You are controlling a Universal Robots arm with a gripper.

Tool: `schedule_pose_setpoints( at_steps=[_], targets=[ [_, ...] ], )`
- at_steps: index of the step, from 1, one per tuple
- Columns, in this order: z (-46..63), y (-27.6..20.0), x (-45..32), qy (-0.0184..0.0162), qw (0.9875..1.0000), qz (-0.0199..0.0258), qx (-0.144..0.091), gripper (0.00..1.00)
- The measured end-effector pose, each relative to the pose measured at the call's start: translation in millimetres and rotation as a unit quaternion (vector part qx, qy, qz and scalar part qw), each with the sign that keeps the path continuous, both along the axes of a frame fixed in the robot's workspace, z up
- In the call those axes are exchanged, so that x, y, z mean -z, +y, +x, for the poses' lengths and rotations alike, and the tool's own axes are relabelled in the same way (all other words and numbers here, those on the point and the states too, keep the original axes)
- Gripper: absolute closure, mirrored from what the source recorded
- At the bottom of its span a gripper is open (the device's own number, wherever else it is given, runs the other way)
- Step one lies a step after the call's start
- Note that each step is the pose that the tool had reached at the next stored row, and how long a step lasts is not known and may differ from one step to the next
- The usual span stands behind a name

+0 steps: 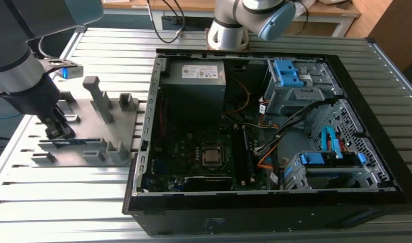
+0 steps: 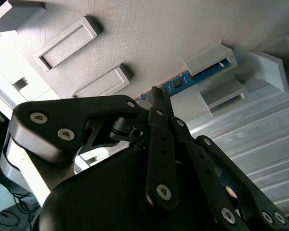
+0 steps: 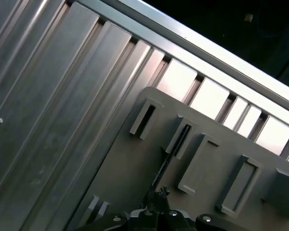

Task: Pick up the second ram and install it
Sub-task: 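Pick up the second ram and move it above second insertion slot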

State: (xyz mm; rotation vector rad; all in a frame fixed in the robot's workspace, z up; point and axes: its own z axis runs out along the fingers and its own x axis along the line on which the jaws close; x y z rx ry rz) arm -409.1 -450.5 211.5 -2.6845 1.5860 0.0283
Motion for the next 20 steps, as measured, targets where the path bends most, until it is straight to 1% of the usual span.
schedule_pose_setpoints(
  at_steps=[3, 6, 13, 14, 20],
  targets=[
    [0.0, 0.0, 0.1, 0.0, 0.9998, -0.0004, 0.018, 0.9],
    [0.0, 0.0, 0.1, 0.0, 0.9994, -0.0007, 0.034, 0.9],
    [0.0, 0.0, 0.2, 0.0001, 0.9977, -0.0008, 0.068, 0.9],
    [0.0, 0.0, 0.3, 0.0, 0.9961, -0.0009, 0.089, 0.9],
    [0.0, 0.0, 0.3, 0.0001, 0.9937, -0.0009, 0.112, 0.9]
  ],
)
